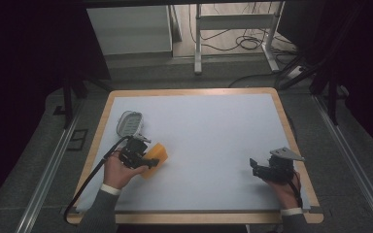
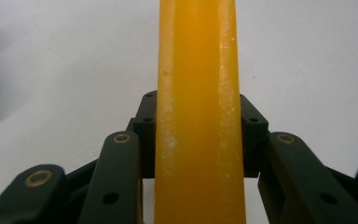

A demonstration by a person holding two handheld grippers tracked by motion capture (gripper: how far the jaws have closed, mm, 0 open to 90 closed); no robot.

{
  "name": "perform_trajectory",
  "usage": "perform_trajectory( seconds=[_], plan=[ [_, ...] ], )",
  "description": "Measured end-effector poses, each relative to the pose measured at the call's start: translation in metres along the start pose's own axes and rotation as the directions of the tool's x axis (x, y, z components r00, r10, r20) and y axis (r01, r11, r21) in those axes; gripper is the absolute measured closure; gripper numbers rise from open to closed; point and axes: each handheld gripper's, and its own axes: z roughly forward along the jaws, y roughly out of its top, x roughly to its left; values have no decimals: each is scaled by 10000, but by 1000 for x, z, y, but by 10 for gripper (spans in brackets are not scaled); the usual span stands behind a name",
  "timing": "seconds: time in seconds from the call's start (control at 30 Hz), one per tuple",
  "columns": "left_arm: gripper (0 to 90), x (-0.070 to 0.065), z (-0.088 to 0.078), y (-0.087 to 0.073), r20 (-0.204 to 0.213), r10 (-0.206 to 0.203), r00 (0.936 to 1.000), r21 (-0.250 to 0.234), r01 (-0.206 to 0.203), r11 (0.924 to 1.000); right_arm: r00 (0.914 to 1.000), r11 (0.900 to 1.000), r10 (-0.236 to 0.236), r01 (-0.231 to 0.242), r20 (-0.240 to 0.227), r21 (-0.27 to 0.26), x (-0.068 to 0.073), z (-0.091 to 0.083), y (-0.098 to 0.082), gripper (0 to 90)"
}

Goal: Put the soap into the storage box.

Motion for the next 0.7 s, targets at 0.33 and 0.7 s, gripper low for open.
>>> perform_trajectory(
  seconds=[0.33,0.7],
  plan=[
    [610,8,-1,2,-25,-120,9999,63,120,9999,10000,10000,-10,10,18,4,0,0,0,104],
    [610,20,-5,6,-140,-318,9994,-145,316,9994,10000,10000,17,-17,23,0,-1,0,0,103]
  ],
)
